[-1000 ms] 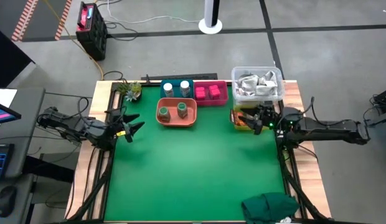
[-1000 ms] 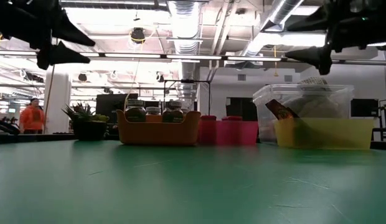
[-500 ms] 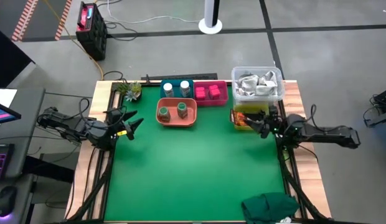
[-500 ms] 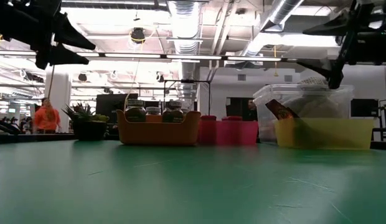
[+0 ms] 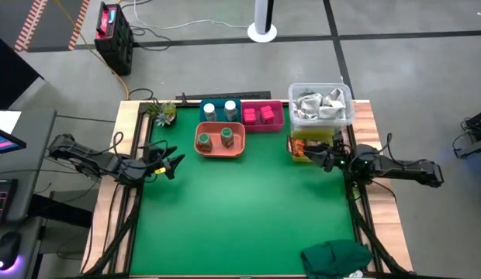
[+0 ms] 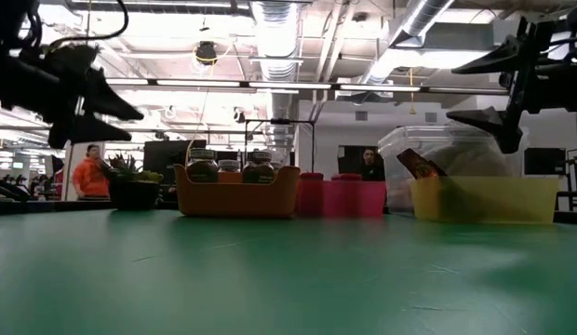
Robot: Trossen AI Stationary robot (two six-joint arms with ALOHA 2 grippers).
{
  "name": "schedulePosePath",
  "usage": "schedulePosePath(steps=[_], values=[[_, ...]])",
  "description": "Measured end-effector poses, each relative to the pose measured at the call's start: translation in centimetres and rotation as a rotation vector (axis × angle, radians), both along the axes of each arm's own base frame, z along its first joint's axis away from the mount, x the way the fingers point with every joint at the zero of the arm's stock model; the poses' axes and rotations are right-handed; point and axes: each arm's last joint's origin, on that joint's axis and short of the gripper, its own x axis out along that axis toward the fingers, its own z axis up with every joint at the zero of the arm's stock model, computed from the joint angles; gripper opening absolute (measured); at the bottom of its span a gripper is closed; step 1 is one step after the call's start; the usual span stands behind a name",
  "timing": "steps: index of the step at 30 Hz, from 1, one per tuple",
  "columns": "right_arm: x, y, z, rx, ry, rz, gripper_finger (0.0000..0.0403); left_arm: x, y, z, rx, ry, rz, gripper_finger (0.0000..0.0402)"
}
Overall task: Sort spices by type
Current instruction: Return to Home Position
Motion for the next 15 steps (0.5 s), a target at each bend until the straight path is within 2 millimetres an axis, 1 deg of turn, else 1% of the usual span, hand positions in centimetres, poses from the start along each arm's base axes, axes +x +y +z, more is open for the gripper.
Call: schedulePosePath(steps=[2, 5, 15], values=[[0.0, 0.0, -0.1, 0.001, 0.012, 0.001, 0.0345, 0.1, 0.0, -0.8, 0.008, 0.015, 0.000, 0.0270], [0.0, 0.0, -0.1, 0.001, 0.012, 0.001, 0.0345, 0.1, 0.0, -1.3, 0.010, 0.016, 0.001, 0.0270], [0.0, 0.0, -0.1, 0.001, 0.015, 0.001, 0.0345, 0.1, -0.1, -1.5, 0.036, 0.051, -0.020, 0.0270]])
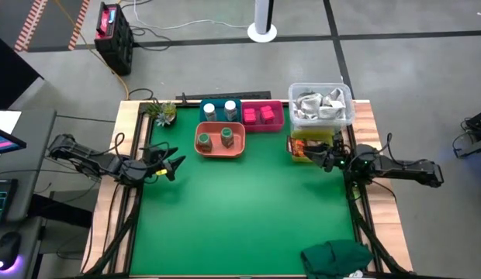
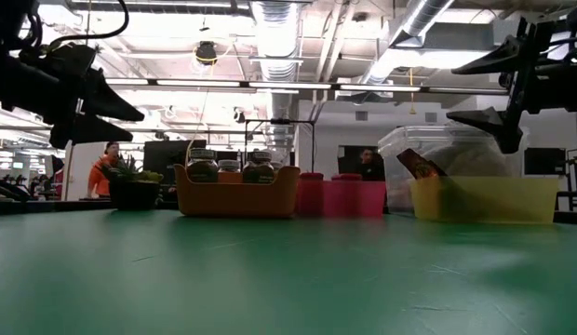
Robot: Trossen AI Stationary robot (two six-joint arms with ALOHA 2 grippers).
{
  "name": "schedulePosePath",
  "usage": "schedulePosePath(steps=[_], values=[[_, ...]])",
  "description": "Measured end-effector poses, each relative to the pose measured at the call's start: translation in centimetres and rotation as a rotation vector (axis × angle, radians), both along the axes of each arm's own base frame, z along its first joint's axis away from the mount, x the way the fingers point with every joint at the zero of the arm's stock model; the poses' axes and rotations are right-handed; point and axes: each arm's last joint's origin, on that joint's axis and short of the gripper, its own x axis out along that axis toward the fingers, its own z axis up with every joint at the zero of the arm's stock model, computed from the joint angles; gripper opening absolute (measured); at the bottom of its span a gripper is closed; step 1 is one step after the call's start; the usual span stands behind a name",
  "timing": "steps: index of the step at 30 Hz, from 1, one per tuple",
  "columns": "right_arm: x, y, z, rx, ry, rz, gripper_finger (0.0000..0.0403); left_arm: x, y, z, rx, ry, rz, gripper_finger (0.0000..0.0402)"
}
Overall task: Sort spices by type
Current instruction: Return to Home Position
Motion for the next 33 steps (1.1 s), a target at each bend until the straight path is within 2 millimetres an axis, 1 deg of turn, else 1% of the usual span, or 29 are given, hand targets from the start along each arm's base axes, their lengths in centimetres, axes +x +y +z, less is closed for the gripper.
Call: schedulePosePath(steps=[33], values=[[0.00, 0.00, -0.01, 0.000, 0.001, 0.000, 0.0345, -0.01, 0.00, -0.16, 0.017, 0.020, -0.005, 0.0270]])
